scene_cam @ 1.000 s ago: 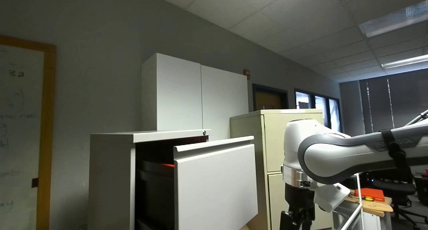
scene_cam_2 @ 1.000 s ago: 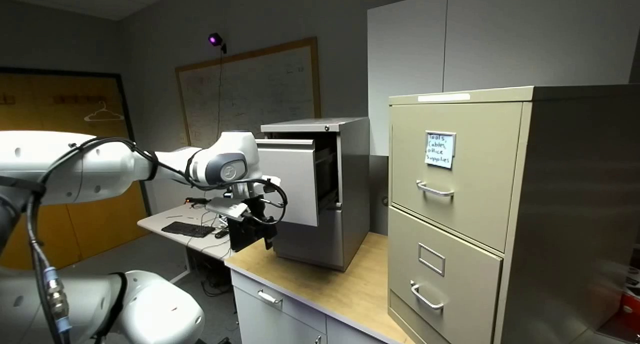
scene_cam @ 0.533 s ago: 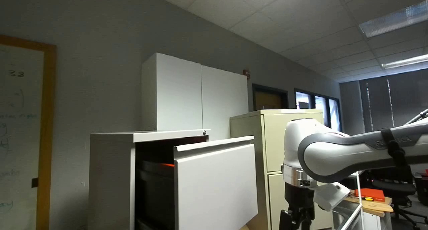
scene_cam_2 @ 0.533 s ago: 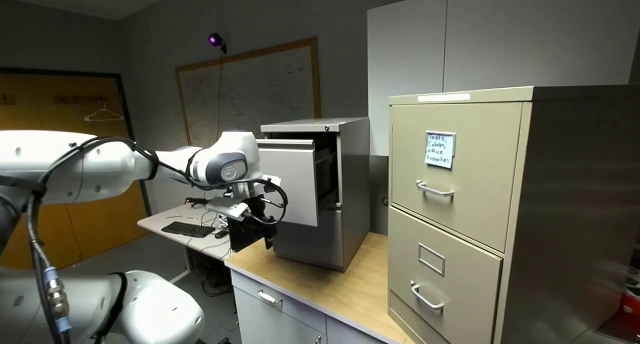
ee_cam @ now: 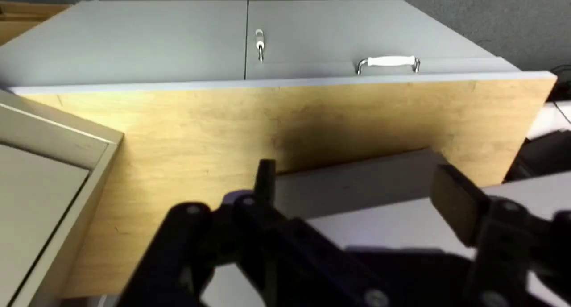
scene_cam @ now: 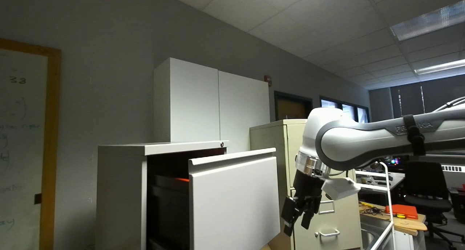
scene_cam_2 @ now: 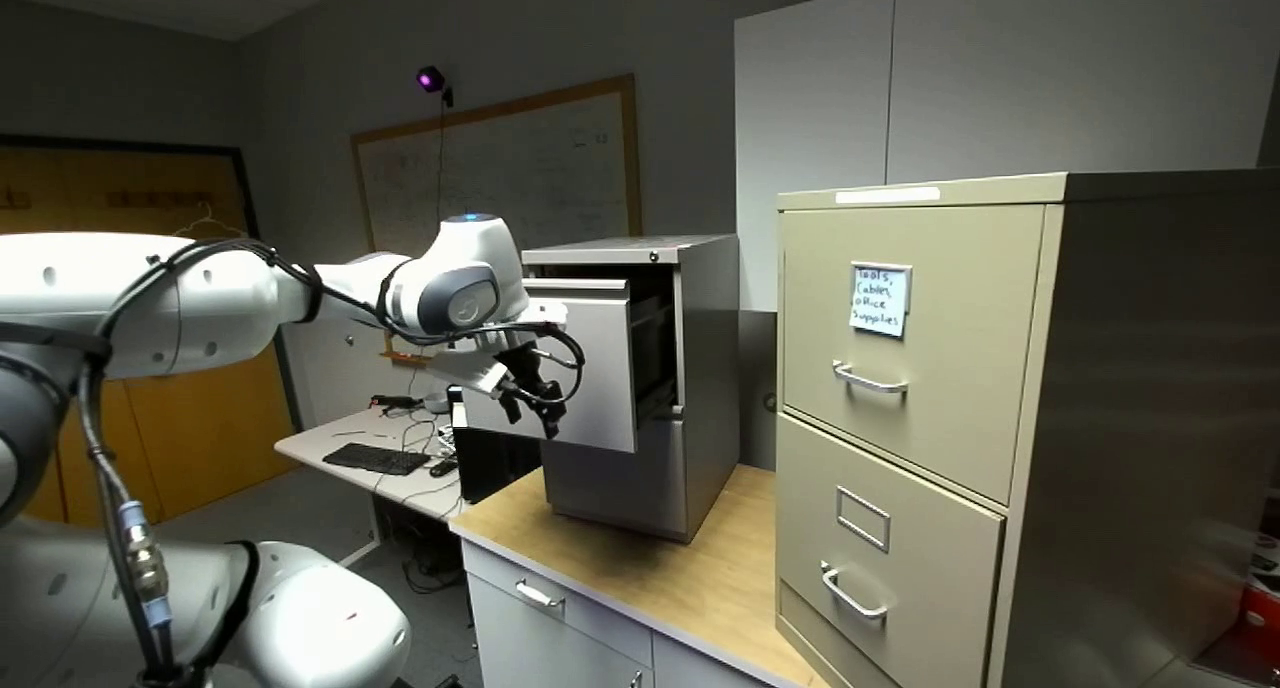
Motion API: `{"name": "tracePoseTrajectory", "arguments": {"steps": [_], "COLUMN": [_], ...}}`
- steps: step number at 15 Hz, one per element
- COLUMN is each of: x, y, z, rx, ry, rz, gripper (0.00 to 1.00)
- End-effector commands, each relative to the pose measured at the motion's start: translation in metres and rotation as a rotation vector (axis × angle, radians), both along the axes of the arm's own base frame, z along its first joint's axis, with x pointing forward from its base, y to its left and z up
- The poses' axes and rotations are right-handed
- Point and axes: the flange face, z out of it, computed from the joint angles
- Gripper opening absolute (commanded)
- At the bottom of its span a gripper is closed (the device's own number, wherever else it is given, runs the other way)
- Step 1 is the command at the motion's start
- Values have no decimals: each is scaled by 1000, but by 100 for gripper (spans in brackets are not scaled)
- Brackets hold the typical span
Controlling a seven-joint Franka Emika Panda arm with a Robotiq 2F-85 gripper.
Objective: Close the upper drawer of the cabinet on the left
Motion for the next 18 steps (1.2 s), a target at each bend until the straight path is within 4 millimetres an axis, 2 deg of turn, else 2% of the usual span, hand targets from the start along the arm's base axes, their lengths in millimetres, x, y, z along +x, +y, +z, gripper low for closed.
{"name": "tracePoseTrajectory", "arguments": {"steps": [1, 5, 9, 13, 18], "x": [16, 17, 17, 19, 18], "y": [12, 27, 42, 49, 54], "z": [42, 84, 116, 131, 145], "rx": [6, -10, -19, -18, -11], "ry": [-100, -254, -462, -603, -696], "rz": [32, 53, 50, 49, 57], "gripper": [60, 29, 0, 0, 0]}}
